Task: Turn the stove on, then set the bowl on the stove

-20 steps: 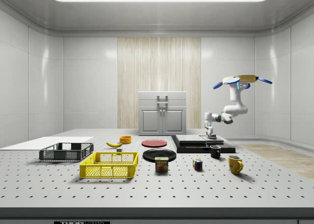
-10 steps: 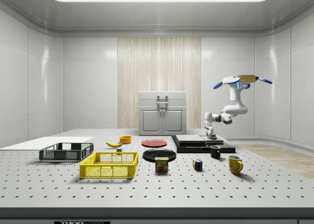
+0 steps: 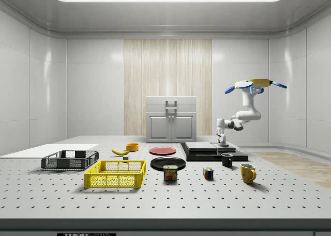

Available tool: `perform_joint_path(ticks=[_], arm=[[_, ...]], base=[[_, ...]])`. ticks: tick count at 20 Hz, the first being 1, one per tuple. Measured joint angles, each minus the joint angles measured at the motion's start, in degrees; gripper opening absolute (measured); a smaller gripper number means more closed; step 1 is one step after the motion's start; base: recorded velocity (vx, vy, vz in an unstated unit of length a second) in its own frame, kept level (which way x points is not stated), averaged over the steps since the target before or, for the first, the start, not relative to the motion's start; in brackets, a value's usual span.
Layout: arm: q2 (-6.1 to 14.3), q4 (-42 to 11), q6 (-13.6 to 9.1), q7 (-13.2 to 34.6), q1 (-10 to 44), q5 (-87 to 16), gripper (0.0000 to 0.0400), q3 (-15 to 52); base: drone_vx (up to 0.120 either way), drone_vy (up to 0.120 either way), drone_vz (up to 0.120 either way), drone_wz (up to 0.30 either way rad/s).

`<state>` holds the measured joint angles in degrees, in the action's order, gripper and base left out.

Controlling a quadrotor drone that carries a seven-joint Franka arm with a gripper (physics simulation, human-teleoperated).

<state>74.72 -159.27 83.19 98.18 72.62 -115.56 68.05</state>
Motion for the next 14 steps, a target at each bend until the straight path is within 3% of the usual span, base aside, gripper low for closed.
perform_joint_path(ticks=[14], arm=[[-2.6,1.5,-1.9,9.5,11.0,-0.5,0.04,0.6]], base=[[0.0,0.0,0.0,0.0]])
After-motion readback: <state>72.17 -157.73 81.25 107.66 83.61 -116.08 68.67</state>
